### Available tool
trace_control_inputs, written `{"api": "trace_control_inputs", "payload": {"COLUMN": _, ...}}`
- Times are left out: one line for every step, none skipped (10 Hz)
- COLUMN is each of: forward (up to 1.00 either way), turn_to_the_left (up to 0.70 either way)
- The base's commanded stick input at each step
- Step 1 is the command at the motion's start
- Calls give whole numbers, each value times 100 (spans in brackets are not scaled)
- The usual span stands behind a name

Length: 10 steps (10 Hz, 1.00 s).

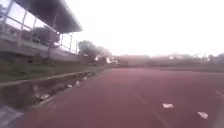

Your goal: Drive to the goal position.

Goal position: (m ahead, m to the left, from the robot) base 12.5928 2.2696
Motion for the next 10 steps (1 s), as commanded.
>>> {"api": "trace_control_inputs", "payload": {"forward": 70, "turn_to_the_left": 0}}
{"api": "trace_control_inputs", "payload": {"forward": 70, "turn_to_the_left": 0}}
{"api": "trace_control_inputs", "payload": {"forward": 70, "turn_to_the_left": 0}}
{"api": "trace_control_inputs", "payload": {"forward": 70, "turn_to_the_left": 0}}
{"api": "trace_control_inputs", "payload": {"forward": 70, "turn_to_the_left": 0}}
{"api": "trace_control_inputs", "payload": {"forward": 70, "turn_to_the_left": 0}}
{"api": "trace_control_inputs", "payload": {"forward": 70, "turn_to_the_left": 0}}
{"api": "trace_control_inputs", "payload": {"forward": 70, "turn_to_the_left": 0}}
{"api": "trace_control_inputs", "payload": {"forward": 70, "turn_to_the_left": 0}}
{"api": "trace_control_inputs", "payload": {"forward": 70, "turn_to_the_left": 0}}
